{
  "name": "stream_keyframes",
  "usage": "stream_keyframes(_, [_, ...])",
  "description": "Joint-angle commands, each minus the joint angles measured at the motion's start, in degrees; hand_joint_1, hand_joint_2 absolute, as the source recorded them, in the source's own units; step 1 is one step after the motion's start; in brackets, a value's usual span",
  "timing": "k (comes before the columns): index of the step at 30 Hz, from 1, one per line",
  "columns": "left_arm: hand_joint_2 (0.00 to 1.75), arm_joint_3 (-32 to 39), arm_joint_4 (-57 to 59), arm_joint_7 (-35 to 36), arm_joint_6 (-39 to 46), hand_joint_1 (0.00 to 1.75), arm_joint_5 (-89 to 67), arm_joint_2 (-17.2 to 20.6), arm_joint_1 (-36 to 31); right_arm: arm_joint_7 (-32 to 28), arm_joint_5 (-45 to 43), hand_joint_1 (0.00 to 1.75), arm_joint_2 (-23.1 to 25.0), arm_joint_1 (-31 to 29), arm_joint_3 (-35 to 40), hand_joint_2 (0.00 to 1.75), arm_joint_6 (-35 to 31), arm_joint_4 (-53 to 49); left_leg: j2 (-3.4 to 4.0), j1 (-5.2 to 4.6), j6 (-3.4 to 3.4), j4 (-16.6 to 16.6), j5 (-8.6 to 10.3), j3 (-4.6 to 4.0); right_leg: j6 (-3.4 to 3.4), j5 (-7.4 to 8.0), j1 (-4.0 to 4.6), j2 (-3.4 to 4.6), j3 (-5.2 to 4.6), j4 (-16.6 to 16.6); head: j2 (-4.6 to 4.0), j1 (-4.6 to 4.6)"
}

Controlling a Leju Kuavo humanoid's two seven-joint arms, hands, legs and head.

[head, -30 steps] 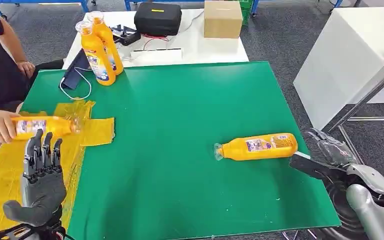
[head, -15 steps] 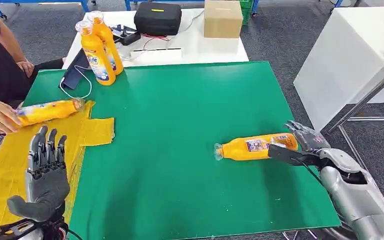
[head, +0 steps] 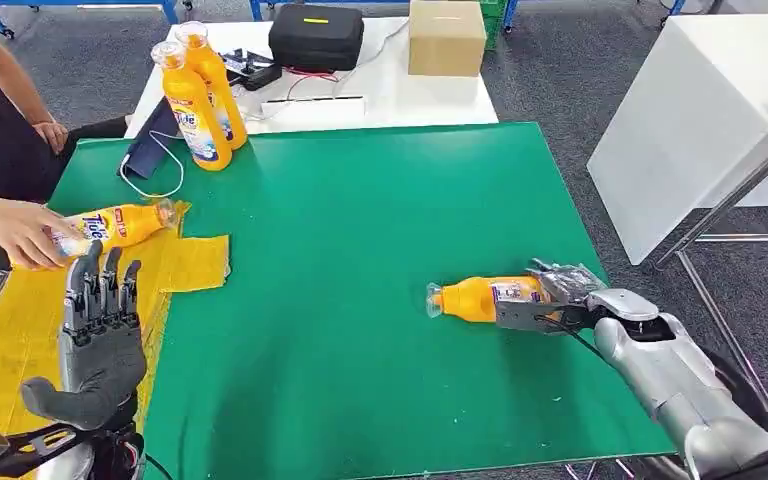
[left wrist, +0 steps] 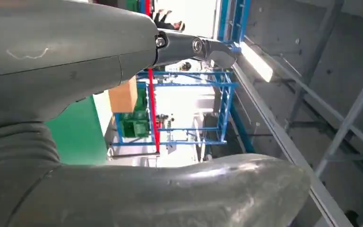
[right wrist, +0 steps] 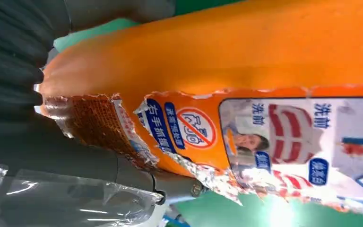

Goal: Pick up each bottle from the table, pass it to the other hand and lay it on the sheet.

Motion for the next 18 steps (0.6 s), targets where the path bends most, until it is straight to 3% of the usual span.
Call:
stream_keyframes(1, [0.0, -1.7, 5.3, 0.4, 0.0, 0.0, 0.3, 0.9, -2.8, 0.1, -1.1, 1.75, -1.6, 0.6, 8.1, 1.75, 1.9, 6.3, -0.18, 0.08, -0.07, -0.1, 0.01, 0.26, -0.03, -0.01, 0.07, -0.14, 0.36, -0.2, -0.02, 0.0])
stream_keyframes(14, [0.0, -1.6, 5.0, 0.6, 0.4, 0.0, 0.8, 1.0, -2.1, 2.8, -5.0, 1.75, -2.5, 0.3, 8.0, 1.75, 0.2, 3.6, -0.09, 0.1, -0.1, 0.0, -0.01, 0.49, -0.05, 0.02, 0.09, -0.02, 0.59, -0.2, -0.02, 0.02])
stream_keyframes(16, [0.0, -1.2, 4.5, 0.9, 0.4, 0.0, 0.9, 0.9, -1.2, 3.5, -6.3, 1.75, 0.2, 0.9, 4.6, 1.75, -5.3, 3.7, -0.08, 0.09, -0.08, 0.0, -0.01, 0.52, -0.05, 0.02, 0.07, -0.02, 0.61, -0.1, -0.02, 0.02])
stream_keyframes(18, [0.0, -0.2, 3.2, 1.7, 0.8, 0.0, 1.3, 0.4, 1.0, 2.4, -9.2, 1.75, 5.6, 3.7, -3.9, 1.75, -16.7, -0.5, 0.01, 0.08, -0.08, -0.1, -0.01, 0.56, -0.05, 0.04, 0.07, 0.06, 0.63, -0.2, -0.02, 0.02])
